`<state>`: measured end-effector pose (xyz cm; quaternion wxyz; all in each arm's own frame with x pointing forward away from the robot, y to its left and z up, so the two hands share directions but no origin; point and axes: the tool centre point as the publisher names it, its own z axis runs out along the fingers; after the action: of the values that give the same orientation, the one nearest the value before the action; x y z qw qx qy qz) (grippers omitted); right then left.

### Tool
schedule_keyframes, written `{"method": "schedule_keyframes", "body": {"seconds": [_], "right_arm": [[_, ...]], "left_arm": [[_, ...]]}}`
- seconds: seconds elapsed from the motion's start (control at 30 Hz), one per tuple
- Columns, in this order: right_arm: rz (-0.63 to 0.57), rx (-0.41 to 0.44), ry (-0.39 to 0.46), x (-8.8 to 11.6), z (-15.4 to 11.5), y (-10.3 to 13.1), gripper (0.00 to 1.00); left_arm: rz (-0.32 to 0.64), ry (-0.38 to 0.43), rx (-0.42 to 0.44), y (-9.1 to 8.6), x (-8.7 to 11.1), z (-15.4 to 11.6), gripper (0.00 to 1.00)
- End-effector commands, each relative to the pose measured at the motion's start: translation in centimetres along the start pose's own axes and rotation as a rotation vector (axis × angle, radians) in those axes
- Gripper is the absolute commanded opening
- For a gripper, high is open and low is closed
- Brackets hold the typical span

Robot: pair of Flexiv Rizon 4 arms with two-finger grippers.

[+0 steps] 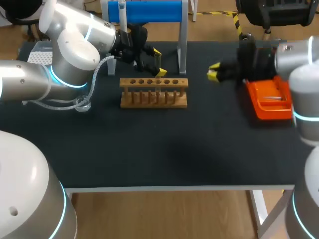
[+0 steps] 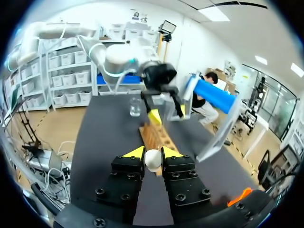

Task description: Invert the test tube, pick up the pipette, mount the tip to pipette, aspirate from beaker and dispense into the tube, eject the tip, return the pipette, and cap with the stopper.

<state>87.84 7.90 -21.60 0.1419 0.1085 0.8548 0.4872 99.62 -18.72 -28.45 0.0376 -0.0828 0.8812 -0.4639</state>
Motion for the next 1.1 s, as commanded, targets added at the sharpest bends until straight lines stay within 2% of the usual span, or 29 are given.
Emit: {"method": "schedule_keyframes", "body": {"seconds": [0.03, 0.17, 0.3, 0.6, 1.1], "right_arm": [[-0.017, 0.047, 0.15, -0.7, -0.6, 3.8, 0.0], [-0.05, 0.064, 0.202, -0.8, 0.7, 5.6, 0.0], [-0.053, 0.095, 0.263, -1.3, 2.2, 6.2, 0.0], [-0.068, 0.093, 0.383, -2.5, 4.8, 6.8, 0.0], [-0.089, 0.122, 0.424, -3.5, 9.7, 6.7, 0.0]], "left_arm": [[0.0, 0.002, -0.002, 0.0, -0.1, 0.0, 1.0], [0.0, 0.002, -0.002, 0.0, -0.1, 0.0, 1.0], [0.0, 0.002, -0.002, 0.0, -0.1, 0.0, 1.0], [0.0, 0.002, -0.002, 0.0, -0.1, 0.0, 1.0], [0.0, 0.002, -0.002, 0.0, -0.1, 0.0, 1.0]]}}
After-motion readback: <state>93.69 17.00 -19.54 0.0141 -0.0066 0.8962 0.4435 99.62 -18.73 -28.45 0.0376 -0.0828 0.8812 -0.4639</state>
